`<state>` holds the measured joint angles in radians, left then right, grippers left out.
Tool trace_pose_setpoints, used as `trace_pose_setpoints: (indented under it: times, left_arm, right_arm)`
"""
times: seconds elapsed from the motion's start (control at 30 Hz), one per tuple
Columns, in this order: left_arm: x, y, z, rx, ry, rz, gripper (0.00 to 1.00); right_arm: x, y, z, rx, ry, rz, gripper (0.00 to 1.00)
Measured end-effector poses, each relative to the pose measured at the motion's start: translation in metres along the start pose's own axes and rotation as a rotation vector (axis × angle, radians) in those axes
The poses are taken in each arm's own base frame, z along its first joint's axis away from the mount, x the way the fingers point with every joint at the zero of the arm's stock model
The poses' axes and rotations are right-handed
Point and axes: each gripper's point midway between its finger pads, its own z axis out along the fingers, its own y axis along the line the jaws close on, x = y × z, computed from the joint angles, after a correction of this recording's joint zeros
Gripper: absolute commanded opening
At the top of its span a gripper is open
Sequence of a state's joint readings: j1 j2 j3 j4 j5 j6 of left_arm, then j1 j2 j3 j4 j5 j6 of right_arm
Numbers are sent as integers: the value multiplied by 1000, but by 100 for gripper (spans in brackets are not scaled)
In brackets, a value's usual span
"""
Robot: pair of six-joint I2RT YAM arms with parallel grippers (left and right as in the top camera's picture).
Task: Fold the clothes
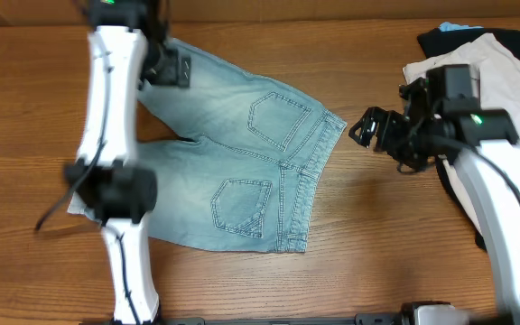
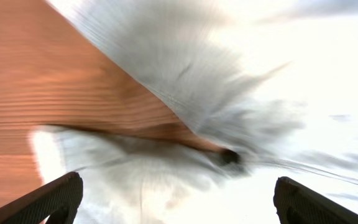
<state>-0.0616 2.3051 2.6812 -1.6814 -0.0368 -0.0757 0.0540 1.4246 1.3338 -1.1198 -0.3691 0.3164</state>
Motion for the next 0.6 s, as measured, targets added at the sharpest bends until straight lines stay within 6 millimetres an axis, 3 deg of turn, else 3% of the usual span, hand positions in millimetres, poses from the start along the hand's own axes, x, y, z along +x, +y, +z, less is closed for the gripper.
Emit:
trace_pose_setpoints:
  times: [0.13,0.27,0.33,0.4,0.5,0.6]
  left_arm:
    - [9,-1,-134,66,-306,-28,100]
    - [40,0,-211,106,-469,-39,100]
    - [56,1,-222,115,-475,-44,100]
    - [69,1,-218,114,-442,-50,100]
    - [92,4,-189,90,-314,-62,100]
    - [115,11,-146,36,-154,-90,100]
  right_arm:
    - [36,37,-39,-51,-49,-64,100]
    - [74,55,-46,-79,-42,-87,100]
    - [97,55,-37,-60,-10,-85,100]
    - [114,57,-25,-49,15,-85,100]
    - [131,63,-4,-57,36,-87,100]
    - [145,67,16,-64,56,-100,100]
